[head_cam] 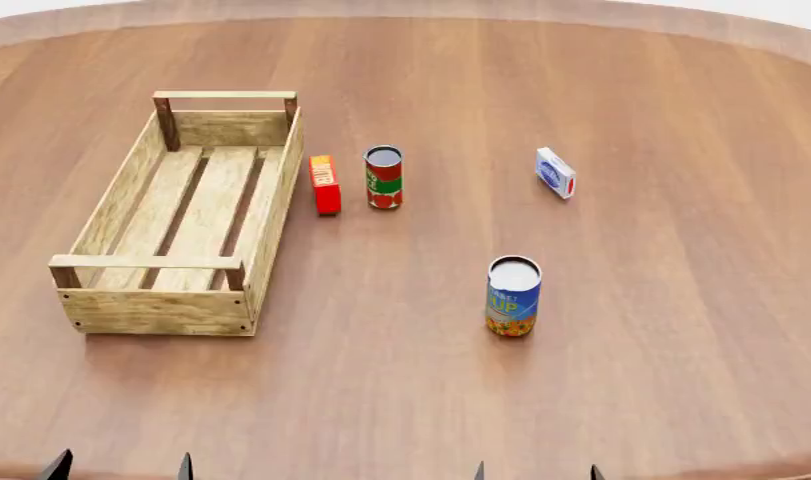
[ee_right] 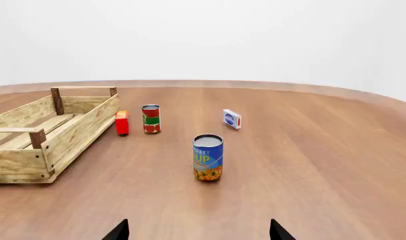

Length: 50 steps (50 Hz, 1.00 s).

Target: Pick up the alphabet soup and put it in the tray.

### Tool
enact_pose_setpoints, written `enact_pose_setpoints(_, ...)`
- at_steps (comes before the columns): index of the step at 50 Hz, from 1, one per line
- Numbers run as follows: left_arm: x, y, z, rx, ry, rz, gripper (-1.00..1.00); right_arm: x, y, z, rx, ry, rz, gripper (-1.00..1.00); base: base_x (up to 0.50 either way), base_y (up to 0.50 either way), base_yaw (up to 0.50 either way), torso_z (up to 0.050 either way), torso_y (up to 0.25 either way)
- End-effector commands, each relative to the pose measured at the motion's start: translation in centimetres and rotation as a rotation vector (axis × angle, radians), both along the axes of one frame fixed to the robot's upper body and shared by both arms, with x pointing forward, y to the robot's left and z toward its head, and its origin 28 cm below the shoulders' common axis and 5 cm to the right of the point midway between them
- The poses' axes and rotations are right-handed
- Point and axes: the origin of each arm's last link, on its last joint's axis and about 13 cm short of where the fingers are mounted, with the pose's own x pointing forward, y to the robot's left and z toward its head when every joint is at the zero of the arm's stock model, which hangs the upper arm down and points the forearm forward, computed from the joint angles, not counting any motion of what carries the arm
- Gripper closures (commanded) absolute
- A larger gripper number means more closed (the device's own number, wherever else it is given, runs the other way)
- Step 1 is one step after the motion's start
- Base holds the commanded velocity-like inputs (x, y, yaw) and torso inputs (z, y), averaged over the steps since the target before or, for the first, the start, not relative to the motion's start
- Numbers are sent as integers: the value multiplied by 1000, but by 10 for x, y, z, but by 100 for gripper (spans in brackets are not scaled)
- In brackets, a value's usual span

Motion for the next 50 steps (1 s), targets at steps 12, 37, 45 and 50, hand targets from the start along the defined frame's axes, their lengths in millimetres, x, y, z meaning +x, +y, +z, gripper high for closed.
enact_pose_setpoints(12, -2, -1, -1, -1, 1, -7, -100, -1, 2, 0, -11, -10, 17, -100, 19, 118, 0, 0, 0)
enact_pose_setpoints(37, -4, -1, -1, 7, -2, -20, -100, -1, 4, 0, -6, -21, 37, -100, 330, 407, 0, 0, 0)
enact_pose_setpoints(45, -4, -2, -1, 7, -12, -29, -100, -1, 4, 0, -6, -25, 45, -100, 436, 402, 0, 0, 0)
enact_pose_setpoints(50, -5, -2, -1, 8, -11, -28, -100, -1, 4, 1, -5, -26, 47, -100, 449, 391, 0, 0, 0)
